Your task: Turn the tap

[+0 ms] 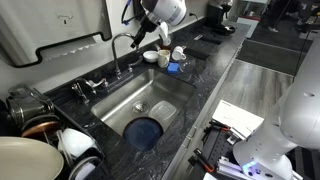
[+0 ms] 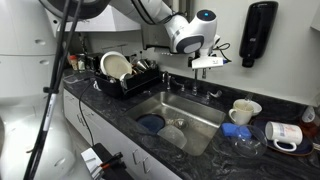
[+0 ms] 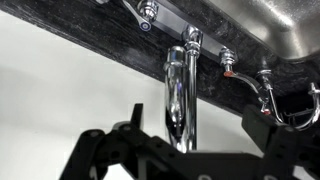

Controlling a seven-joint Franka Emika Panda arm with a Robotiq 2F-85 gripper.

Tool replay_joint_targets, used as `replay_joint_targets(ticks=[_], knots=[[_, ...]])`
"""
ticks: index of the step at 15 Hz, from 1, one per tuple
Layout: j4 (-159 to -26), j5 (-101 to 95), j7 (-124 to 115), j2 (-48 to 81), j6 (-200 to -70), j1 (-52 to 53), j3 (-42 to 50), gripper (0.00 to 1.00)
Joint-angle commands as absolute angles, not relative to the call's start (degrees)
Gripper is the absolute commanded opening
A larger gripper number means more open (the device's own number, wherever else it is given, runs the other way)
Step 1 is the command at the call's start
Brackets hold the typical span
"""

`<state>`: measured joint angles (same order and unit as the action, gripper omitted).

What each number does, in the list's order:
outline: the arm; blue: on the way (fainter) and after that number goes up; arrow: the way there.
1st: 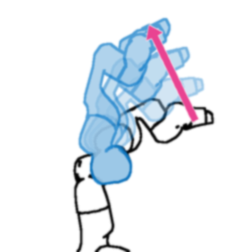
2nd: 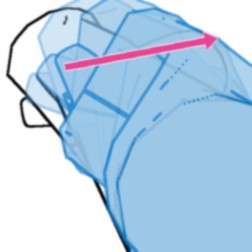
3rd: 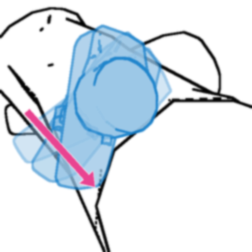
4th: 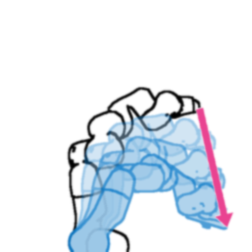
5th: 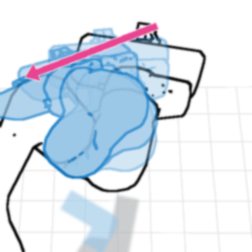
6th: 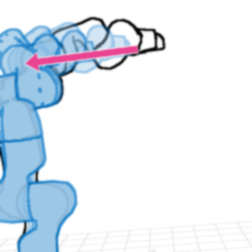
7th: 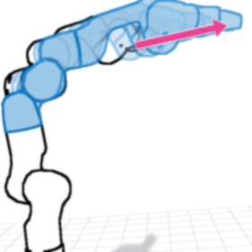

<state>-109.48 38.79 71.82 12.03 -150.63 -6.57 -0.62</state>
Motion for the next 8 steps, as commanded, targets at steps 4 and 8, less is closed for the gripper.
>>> replay_joint_targets(ticks=[4,8], knots=[[-106.68,39.74,73.49,13.44,-138.59,-8.59,-2.33,1.0],[-105.23,40.02,73.64,13.01,-131.92,-9.09,-1.84,1.0]])
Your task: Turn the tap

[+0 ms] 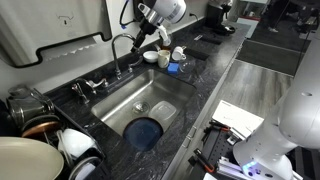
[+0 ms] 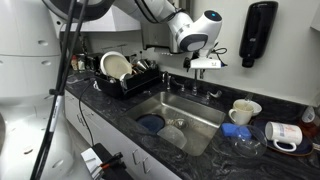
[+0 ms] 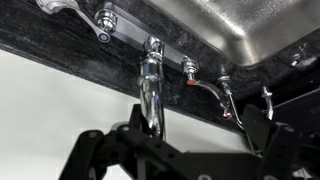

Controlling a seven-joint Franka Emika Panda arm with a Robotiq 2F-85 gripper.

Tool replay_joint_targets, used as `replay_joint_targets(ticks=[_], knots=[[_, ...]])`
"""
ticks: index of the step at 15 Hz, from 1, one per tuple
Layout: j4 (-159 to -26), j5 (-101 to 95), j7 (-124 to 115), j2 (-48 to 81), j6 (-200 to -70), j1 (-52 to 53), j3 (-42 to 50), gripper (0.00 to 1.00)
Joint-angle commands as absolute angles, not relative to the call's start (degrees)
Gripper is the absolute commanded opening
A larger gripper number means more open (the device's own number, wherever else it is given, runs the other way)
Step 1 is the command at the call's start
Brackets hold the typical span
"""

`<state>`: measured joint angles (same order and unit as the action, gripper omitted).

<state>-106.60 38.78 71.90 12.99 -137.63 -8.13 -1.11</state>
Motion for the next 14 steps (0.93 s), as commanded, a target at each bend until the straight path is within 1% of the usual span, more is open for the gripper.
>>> replay_joint_targets(ticks=[1,7,14], knots=[[-105.0,40.13,73.81,12.94,-130.53,-9.08,-1.86,1.0],[-105.17,40.47,74.7,11.7,-125.68,-7.59,-2.92,1.0],[-107.05,39.72,74.34,9.23,-125.37,-4.51,-4.99,1.0]])
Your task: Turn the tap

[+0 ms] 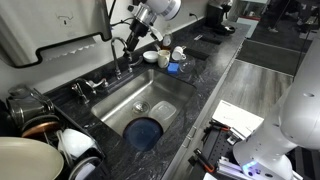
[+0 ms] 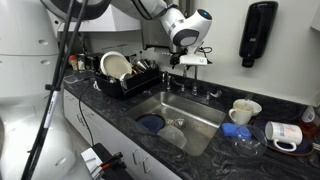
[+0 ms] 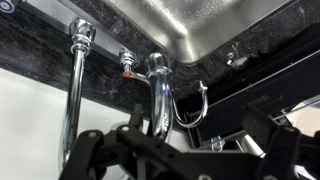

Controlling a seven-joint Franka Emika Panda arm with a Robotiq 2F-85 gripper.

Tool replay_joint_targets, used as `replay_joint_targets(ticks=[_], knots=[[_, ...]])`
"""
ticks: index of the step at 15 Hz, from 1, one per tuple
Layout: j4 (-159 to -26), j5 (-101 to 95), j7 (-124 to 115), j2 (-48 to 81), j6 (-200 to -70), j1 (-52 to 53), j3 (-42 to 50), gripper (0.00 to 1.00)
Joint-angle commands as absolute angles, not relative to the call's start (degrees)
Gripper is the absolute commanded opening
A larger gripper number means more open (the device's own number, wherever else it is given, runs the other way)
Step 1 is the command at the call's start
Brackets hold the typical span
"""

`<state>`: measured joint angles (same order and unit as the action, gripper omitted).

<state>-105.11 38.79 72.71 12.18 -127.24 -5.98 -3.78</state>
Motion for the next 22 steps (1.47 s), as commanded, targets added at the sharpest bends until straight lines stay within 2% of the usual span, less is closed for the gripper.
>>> replay_joint_targets(ticks=[1,14,17,22], knots=[[-107.1,39.44,73.96,9.31,-125.9,-4.1,-5.07,1.0],[-109.33,20.88,62.6,9.19,-147.2,-2.09,-3.42,1.0],[-108.15,16.33,62.22,9.05,-143.94,-3.5,-2.79,1.0],[-103.31,17.21,69.17,6.39,-127.16,-6.65,-1.15,1.0]])
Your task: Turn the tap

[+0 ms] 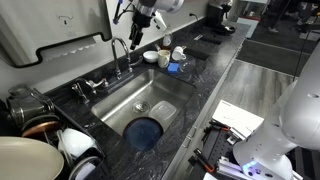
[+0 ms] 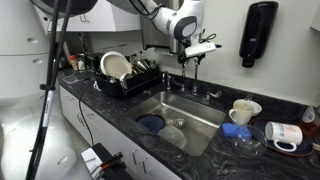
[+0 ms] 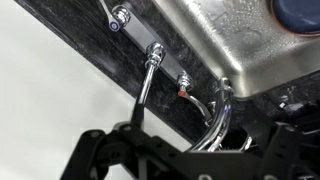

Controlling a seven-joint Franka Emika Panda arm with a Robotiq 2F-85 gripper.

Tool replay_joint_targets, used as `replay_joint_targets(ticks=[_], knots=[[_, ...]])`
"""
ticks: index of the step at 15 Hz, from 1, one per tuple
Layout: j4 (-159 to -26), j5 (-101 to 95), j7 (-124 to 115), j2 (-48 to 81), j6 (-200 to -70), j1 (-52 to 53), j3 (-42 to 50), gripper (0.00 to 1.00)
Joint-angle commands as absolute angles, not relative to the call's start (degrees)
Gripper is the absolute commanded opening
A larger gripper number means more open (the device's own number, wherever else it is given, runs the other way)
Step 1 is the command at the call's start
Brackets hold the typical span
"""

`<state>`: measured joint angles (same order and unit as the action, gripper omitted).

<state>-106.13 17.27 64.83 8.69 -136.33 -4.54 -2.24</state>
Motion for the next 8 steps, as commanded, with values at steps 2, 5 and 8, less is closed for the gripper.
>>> replay_joint_targets(ticks=[2,5,8], knots=[[-100.02,15.04,69.59,5.7,-122.38,-7.31,0.9,1.0],[-95.48,11.57,70.15,5.46,-117.19,-7.78,3.36,1.0],[-91.91,6.56,70.18,6.45,-113.25,-7.82,4.89,1.0]])
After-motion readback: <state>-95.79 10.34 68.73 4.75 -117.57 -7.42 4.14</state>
